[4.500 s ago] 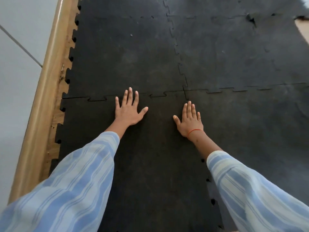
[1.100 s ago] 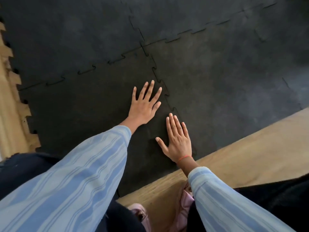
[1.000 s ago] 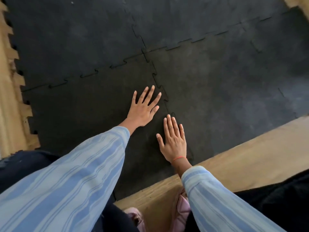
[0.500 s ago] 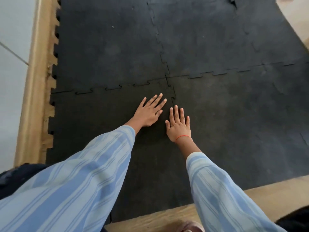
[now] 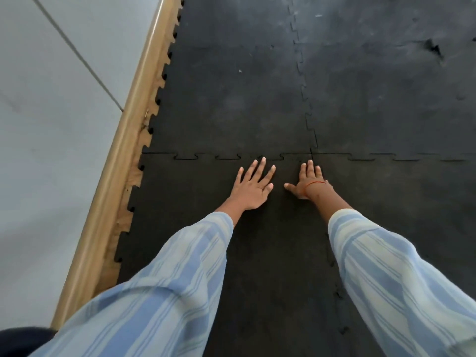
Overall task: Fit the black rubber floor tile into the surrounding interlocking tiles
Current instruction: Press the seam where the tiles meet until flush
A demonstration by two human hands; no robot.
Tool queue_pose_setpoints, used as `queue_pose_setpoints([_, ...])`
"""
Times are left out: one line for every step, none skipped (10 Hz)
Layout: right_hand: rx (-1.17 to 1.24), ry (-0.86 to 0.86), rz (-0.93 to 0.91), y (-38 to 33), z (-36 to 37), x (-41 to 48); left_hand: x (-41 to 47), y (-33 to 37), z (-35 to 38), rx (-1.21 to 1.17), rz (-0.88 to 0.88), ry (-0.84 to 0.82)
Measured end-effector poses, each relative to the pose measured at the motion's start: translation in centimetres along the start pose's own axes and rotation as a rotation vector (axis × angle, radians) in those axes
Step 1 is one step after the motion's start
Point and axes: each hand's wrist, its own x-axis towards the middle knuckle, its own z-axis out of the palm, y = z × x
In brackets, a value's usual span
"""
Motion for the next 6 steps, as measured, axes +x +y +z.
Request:
queue_pose_setpoints([-0.050,0.000,0.021,-0.6,-0.2,-0.3,-0.8,-1.6,-0.8,-0.010,-0.047,0.010])
queue_pose_setpoints([-0.117,0.032,-0.063,0.0,-0.1,-0.1,-3.7,-7.8,-1.8,-0.113,-0.393,0.067])
queue_pose_setpoints([-0.277,0.105,-0.329,-0.2,0.5,0.7,-6.2,-13.9,-2.9,-0.126,-0.619,0.000])
queue_pose_setpoints([-0.316,0.133,-0.467,-1.4,2.2,0.9,-5.5,-15.2,-3.5,-0.111,-0.630,-0.070])
queue_pose_setpoints([-0.284,0.063,-0.323,-2.9,1.9,0.9,-5.3,-15.2,-4.0,-0.055,-0.633,-0.099])
queue_pose_setpoints([-0.324,-0.121,-0.205,-6.8,-0.8,-1.2,-6.3,-14.6,-8.0,0.073,-0.606,-0.246])
